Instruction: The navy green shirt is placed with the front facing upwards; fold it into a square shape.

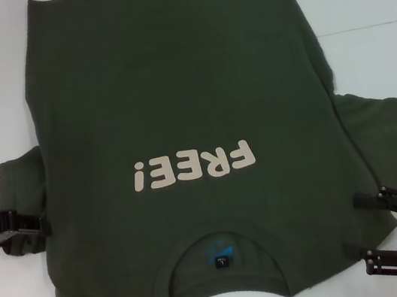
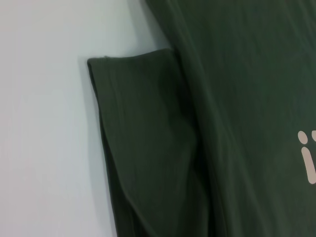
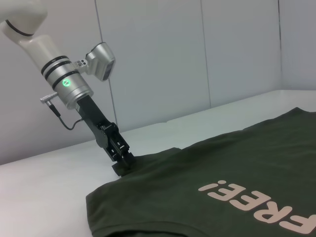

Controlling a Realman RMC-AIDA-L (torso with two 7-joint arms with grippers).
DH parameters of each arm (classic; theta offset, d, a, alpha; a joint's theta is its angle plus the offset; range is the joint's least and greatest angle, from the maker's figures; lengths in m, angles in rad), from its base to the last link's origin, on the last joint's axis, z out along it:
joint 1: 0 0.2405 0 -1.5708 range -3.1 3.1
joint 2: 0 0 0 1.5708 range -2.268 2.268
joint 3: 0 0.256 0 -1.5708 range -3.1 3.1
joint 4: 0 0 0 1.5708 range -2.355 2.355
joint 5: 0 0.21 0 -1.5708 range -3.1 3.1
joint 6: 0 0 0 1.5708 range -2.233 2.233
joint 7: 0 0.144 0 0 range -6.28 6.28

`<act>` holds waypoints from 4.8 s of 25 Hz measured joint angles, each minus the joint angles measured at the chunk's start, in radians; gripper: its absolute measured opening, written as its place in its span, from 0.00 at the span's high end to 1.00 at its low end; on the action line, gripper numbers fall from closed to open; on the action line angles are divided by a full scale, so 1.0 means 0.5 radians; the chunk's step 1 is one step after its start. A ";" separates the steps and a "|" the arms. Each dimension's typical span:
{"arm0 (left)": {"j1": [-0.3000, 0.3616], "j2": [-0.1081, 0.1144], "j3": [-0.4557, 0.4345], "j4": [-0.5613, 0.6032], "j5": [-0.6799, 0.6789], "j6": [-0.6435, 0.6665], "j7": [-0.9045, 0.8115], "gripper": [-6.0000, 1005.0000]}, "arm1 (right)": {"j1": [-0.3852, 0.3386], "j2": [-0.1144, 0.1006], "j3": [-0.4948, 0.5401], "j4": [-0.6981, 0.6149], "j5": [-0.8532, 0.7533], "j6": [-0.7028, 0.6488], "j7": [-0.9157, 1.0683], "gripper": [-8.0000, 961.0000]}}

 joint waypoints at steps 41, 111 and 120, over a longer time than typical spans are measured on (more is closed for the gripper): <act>0.006 0.059 -0.150 0.139 -0.103 0.164 -0.016 0.94 | 0.005 0.000 0.005 0.000 0.006 -0.027 0.000 0.08; 0.020 -0.009 0.159 0.188 0.160 -0.009 -0.079 0.60 | 0.021 0.003 0.005 0.001 0.006 -0.060 0.003 0.08; 0.004 -0.003 0.156 0.157 0.163 0.054 -0.124 0.60 | 0.021 0.003 0.005 0.000 0.006 -0.061 0.003 0.08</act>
